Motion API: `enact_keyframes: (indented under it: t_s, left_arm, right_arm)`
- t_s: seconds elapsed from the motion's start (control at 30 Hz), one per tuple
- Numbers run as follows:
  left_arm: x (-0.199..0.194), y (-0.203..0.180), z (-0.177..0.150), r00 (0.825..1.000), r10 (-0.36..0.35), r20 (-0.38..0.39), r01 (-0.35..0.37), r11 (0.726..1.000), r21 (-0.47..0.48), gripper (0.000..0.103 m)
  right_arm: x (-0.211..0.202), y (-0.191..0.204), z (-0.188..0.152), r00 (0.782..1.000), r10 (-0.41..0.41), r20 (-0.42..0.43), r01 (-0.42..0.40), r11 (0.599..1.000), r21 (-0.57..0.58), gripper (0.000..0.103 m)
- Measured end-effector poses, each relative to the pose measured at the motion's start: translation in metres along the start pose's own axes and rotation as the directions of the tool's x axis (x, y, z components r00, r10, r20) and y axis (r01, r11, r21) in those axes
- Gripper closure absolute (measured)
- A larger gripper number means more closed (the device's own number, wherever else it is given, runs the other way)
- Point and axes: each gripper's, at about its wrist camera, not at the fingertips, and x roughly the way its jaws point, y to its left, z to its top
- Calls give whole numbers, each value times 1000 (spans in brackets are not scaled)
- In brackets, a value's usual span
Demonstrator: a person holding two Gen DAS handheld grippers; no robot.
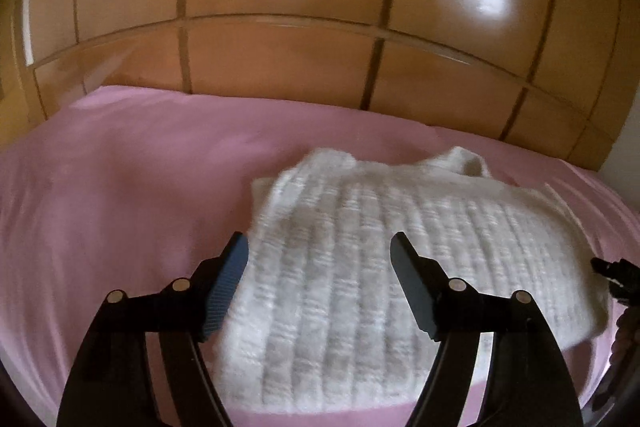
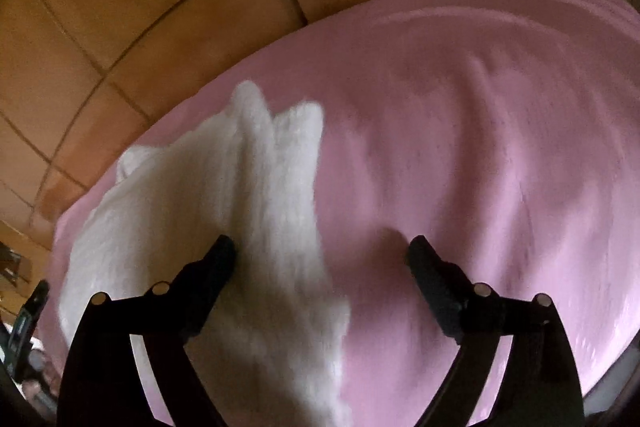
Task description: Fold small clothes
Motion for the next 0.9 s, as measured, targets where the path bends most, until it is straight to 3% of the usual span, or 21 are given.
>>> enact_keyframes:
  t_s: [0.3, 0.37, 0.43, 0.5, 0.77, 0.9]
  left_arm:
    - [-12, -25, -20, 998, -54, -24, 55, 996, 65, 31]
    - [-13, -28, -23, 998, -59, -28, 61, 996, 69, 31]
    - [-11, -31, -25, 997, -68, -35, 70, 995, 68, 31]
    - [-12, -36, -27, 996, -77, -36, 80, 994, 78, 31]
    - [-11, -52, -33, 992, -112, -54, 118, 984, 137, 31]
    - [-6, -59, -35, 989, -125, -75, 135, 979, 152, 31]
  right_arm:
    - [-6, 15, -34, 998, 61, 6, -61, 998, -24, 12]
    - [-6, 22, -37, 997, 73, 8, -73, 997, -33, 17]
    - [-4, 27, -38, 997, 74, 6, -73, 996, -47, 30]
    - [-3, 29, -38, 998, 68, 11, -67, 996, -55, 36]
    - [-5, 27, -45, 998, 69, 12, -68, 997, -39, 41]
    - [-7, 27, -44, 997, 79, -4, -79, 996, -35, 58]
